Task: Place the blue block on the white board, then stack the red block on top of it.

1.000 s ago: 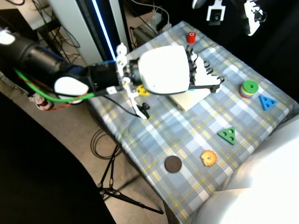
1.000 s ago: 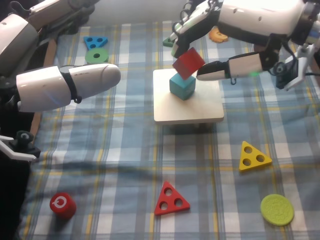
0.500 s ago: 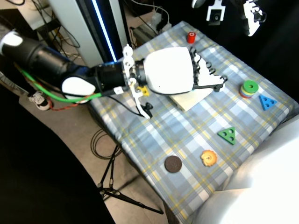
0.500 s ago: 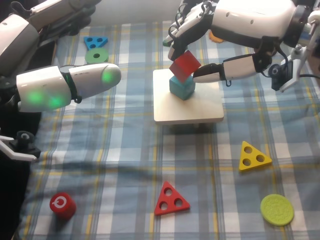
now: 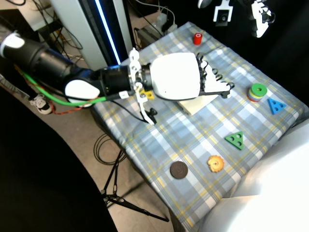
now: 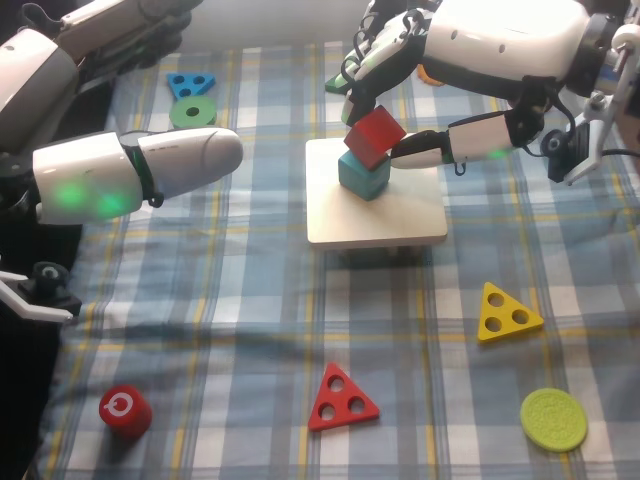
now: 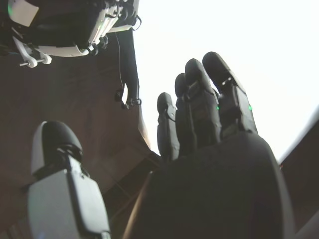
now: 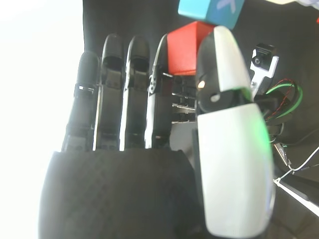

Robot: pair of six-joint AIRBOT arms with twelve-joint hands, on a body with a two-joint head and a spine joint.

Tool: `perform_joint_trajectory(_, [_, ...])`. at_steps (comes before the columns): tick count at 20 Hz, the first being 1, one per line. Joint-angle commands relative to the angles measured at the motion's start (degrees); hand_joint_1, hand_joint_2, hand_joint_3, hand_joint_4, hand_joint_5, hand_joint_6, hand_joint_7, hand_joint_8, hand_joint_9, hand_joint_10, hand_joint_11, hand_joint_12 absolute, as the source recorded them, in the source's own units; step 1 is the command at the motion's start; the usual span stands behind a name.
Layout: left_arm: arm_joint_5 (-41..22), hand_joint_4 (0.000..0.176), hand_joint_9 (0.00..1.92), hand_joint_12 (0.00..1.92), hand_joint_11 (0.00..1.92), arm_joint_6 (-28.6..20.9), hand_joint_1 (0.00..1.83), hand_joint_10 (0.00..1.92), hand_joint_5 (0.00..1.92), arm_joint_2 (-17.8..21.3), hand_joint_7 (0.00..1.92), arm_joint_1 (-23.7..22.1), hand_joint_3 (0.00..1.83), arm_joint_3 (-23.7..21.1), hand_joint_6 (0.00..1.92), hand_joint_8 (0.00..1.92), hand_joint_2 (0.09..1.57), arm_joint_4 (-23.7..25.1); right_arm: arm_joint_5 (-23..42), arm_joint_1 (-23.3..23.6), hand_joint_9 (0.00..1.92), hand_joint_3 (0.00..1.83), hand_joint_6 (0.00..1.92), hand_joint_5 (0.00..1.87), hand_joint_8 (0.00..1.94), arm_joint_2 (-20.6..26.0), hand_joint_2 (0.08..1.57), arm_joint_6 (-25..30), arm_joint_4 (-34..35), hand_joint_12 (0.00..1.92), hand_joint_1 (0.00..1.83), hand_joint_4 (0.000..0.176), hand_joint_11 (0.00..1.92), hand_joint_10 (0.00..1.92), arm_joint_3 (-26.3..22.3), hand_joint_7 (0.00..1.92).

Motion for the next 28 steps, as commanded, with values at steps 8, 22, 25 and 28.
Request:
perform_joint_trajectory(8, [-6.8, 0.137, 0.34, 0.87, 0.0, -0.5, 0.66, 0.0, 0.33, 0.2, 0.35, -0.9, 0.0, 0.1, 0.0, 0.0, 0.86, 1.1, 5.5, 1.0, 0.67, 0.0, 1.01, 0.96, 0.0, -0.7, 1.12, 0.3, 1.9, 0.98, 1.06, 0.045, 0.15, 0.0, 0.3, 0.77])
perform_joint_trajectory(22, [-6.8, 0.136, 0.36, 0.92, 0.0, -0.5, 0.69, 0.0, 0.33, 0.1, 0.36, -1.1, 0.0, 0.2, 0.0, 0.0, 0.86, 1.3, 5.3, 1.0, 0.67, 0.0, 1.11, 0.89, 0.0, -1.0, 1.15, 0.3, 1.5, 1.06, 0.99, 0.16, 0.14, 0.0, 0.6, 0.73])
perform_joint_trajectory(25, [-6.8, 0.148, 0.35, 0.92, 0.0, -0.5, 0.67, 0.0, 0.33, 0.1, 0.35, -1.1, 0.0, 0.2, 0.0, 0.0, 0.86, 1.3, 5.2, 1.0, 0.64, 0.0, 1.12, 0.88, 0.0, -1.0, 1.15, 0.3, 1.7, 1.05, 0.99, 0.145, 0.1, 0.0, 0.8, 0.71])
perform_joint_trajectory(28, [-6.8, 0.147, 0.34, 0.87, 0.0, -0.6, 0.66, 0.0, 0.33, 0.1, 0.35, -1.1, 0.0, 0.2, 0.0, 0.0, 0.86, 1.3, 5.2, 1.0, 0.63, 0.0, 0.49, 0.79, 0.0, -1.0, 1.09, 0.3, 1.9, 1.04, 0.98, 0.004, 0.1, 0.01, 0.9, 0.7])
